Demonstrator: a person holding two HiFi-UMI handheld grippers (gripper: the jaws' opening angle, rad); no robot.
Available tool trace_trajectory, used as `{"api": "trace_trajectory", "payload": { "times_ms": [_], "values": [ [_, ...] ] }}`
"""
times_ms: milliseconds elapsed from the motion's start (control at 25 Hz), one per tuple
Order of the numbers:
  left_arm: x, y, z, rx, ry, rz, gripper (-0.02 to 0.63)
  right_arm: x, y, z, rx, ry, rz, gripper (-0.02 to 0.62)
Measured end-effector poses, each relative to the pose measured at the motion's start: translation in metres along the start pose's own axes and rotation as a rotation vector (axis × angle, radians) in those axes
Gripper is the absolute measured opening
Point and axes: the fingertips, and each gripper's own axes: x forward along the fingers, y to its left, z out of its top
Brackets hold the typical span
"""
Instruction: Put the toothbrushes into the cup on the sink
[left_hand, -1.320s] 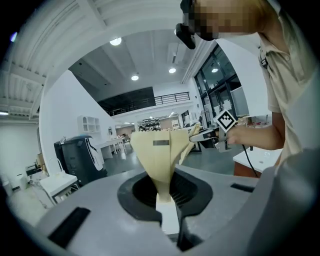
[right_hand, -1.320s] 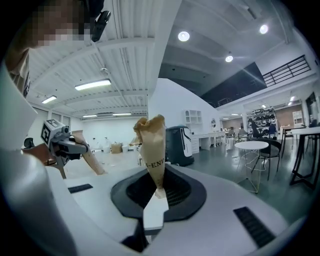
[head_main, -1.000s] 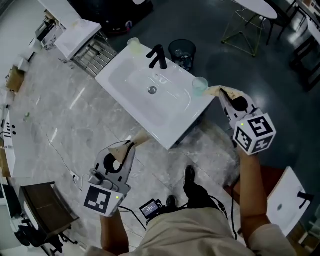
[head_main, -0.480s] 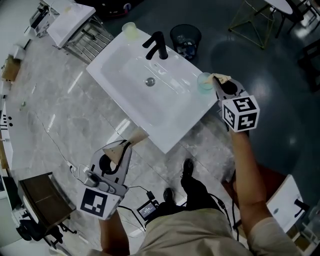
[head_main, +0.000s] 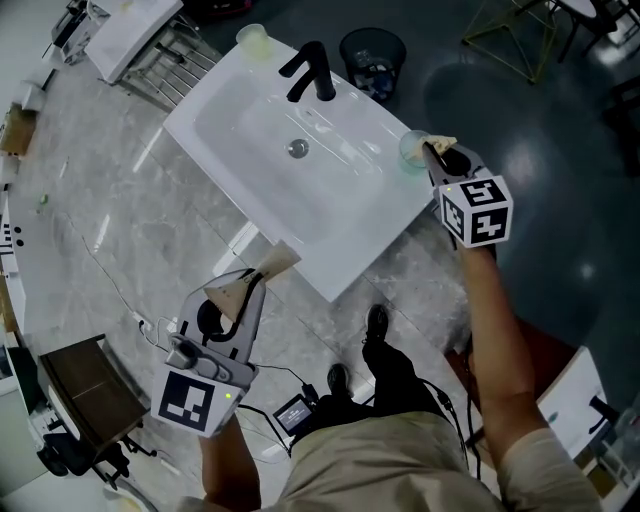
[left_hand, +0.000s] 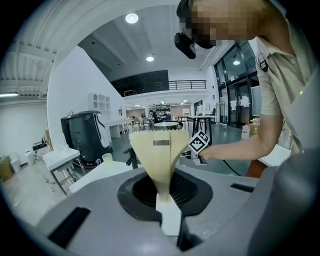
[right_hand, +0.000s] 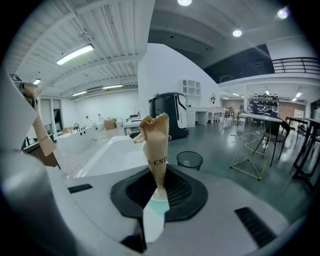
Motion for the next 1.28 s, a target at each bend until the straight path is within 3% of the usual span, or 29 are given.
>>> {"api": "trace_trajectory", "payload": {
  "times_ms": [160, 280, 560, 880, 1040, 1280],
  "values": [
    [-0.003, 0.003, -0.003, -0.001, 0.002, 0.005, 0.032, 0.001, 0.004, -0.005, -0.01, 0.009, -0.005, 0.031],
    [-0.005, 0.004, -0.003, -0.001, 0.0, 0.009, 0.032, 0.0, 0.006, -0.007, -0.013, 0.007, -0.009, 0.108],
    [-0.008, 0.005, 0.003, 0.007, -0.012, 0.017, 0.032, -0.007, 0.006, -0.006, -0.022, 0.005, -0.033, 0.192],
    [-0.016, -0.001, 0.029, 0.05, -0.053, 0.021, 0.032, -0.06, 0.008, 0.008, 0.015, -0.057, -0.072, 0.215],
    [-0.033, 0.0, 0.055, 0.062, -0.083, 0.033, 0.032, -0.109, 0.034, 0.028, 0.028, -0.101, -0.054, 0.215],
    [-0.062, 0.001, 0.088, 0.089, -0.137, 0.059, 0.032, -0.161, 0.095, 0.06, -0.034, -0.152, 0.042, 0.215]
  ]
}}
